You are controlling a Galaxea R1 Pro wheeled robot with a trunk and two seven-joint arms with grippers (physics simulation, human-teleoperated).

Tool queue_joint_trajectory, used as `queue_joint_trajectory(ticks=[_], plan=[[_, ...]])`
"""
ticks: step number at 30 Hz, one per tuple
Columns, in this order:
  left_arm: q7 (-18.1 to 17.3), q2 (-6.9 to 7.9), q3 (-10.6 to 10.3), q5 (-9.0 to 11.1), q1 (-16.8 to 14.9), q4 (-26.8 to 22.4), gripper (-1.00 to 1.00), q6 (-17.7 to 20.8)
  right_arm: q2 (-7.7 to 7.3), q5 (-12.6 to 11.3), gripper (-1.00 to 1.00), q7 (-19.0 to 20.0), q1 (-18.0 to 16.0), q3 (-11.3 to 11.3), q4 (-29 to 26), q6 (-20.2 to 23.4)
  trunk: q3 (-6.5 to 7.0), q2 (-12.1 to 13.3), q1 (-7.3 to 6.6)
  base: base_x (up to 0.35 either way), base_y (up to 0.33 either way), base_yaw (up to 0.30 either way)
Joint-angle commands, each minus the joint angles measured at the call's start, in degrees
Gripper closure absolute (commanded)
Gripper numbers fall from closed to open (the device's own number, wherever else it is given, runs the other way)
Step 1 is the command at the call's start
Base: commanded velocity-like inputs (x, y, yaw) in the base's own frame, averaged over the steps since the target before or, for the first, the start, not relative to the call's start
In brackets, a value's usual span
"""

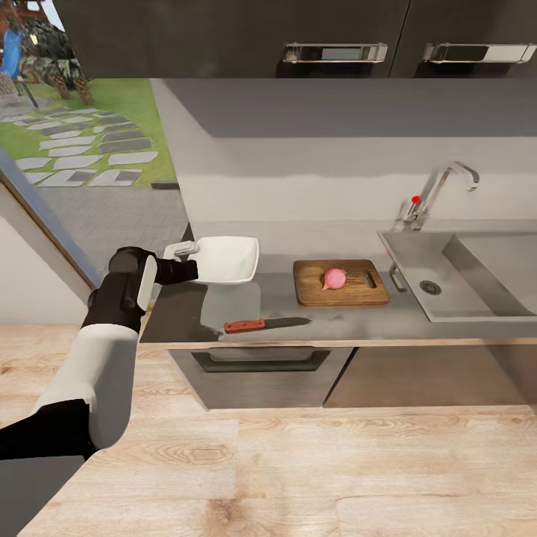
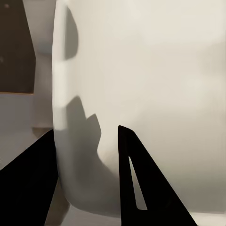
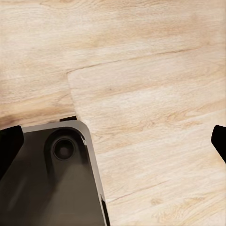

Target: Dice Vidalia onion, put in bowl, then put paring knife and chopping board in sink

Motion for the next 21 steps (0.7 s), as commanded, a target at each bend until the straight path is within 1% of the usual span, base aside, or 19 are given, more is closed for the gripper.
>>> queue_joint_trajectory(ticks=[1,2,3,16,21], plan=[[-0.45,-0.04,0.24,-0.25,-0.06,-0.06,1.0,0.25,0.03,0.0,-1.0,-0.13,0.04,-0.04,-0.1,-0.04,-0.08,-0.1,0.03,0.0,0.0,0.0],[-0.45,-0.03,0.24,-0.25,-0.06,-0.08,1.0,0.25,0.04,0.0,-1.0,-0.13,0.04,-0.04,-0.11,-0.04,-0.08,-0.1,0.03,0.0,0.0,0.0],[-0.45,-0.02,0.24,-0.26,-0.06,-0.1,-1.0,0.25,0.03,0.0,-1.0,-0.13,0.05,-0.04,-0.08,-0.04,-0.08,-0.1,0.03,0.0,0.0,0.0],[-0.45,0.05,0.39,-0.26,-0.06,-0.51,-1.0,0.28,0.05,0.0,-1.0,-0.13,0.05,-0.04,-0.03,-0.04,-0.08,-0.1,0.03,0.0,0.0,0.0],[-0.45,0.07,0.5,-0.26,-0.06,-2.87,-1.0,0.39,0.05,0.0,-1.0,-0.13,0.03,-0.04,-0.03,-0.04,-0.08,-0.1,0.03,0.0,0.0,0.0]])
